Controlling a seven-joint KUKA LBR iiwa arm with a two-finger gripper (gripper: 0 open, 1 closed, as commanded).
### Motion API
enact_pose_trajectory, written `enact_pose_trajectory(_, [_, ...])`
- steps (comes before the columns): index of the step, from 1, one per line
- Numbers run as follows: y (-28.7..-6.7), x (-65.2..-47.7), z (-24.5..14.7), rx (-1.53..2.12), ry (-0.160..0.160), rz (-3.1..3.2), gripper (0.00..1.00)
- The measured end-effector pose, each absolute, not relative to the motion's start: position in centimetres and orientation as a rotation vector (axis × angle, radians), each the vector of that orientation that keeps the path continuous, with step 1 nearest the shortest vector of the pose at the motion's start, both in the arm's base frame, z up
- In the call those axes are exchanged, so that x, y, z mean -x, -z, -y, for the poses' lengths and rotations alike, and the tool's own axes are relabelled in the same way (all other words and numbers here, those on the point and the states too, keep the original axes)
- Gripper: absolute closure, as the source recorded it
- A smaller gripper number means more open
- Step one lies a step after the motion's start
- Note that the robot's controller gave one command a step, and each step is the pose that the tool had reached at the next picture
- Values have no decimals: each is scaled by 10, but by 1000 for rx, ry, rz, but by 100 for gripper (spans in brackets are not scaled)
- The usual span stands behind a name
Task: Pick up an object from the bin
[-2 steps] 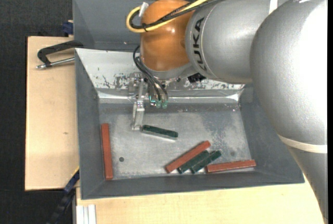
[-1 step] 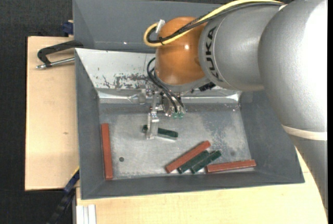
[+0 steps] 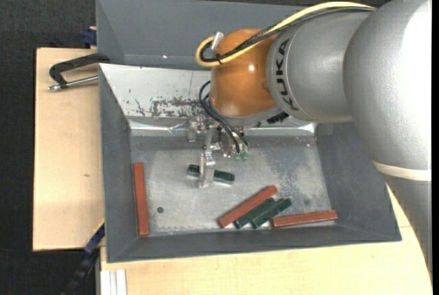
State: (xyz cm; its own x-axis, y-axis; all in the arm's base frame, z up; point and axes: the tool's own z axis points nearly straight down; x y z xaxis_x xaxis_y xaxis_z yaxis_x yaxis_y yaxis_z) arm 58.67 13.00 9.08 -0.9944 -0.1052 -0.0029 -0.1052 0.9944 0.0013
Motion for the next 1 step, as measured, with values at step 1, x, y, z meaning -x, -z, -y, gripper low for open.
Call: enact_pose_trajectory(1, [-104,-586,-123,418,-1,-3118,0])
